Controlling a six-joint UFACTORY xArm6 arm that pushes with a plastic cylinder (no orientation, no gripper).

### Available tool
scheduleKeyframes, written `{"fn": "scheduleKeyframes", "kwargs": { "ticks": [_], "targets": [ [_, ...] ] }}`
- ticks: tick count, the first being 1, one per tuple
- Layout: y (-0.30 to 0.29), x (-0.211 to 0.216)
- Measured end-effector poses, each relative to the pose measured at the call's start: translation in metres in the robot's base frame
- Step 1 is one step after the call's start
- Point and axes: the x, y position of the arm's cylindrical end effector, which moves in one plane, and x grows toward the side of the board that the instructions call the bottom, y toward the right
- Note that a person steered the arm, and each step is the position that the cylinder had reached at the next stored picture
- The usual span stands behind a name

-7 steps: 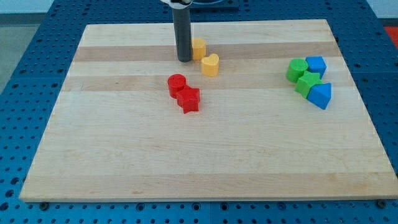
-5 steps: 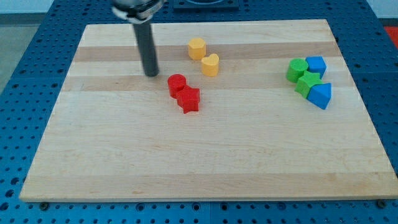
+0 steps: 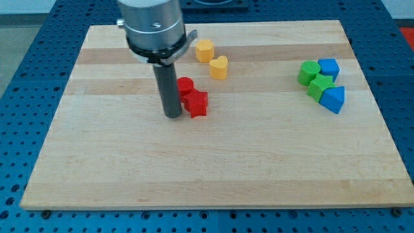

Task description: Separate the red circle from the red star

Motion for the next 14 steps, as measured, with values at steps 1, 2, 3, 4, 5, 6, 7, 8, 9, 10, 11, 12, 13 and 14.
{"fn": "scheduleKeyframes", "kwargs": {
  "ticks": [1,2,3,4,5,6,7,8,9,10,11,12,13,14],
  "targets": [
    [0.022,-0.002],
    [0.022,-0.016],
    [0.022,-0.028],
    [0.019,-0.043],
    [0.006,-0.057],
    [-0.015,-0.062],
    [-0.034,-0.060],
    [-0.036,-0.060],
    [-0.037,-0.065],
    [-0.037,-0.079],
    [-0.037,-0.092],
    [-0.055,-0.100],
    [-0.076,-0.108],
    [-0.077,-0.111]
  ]
}}
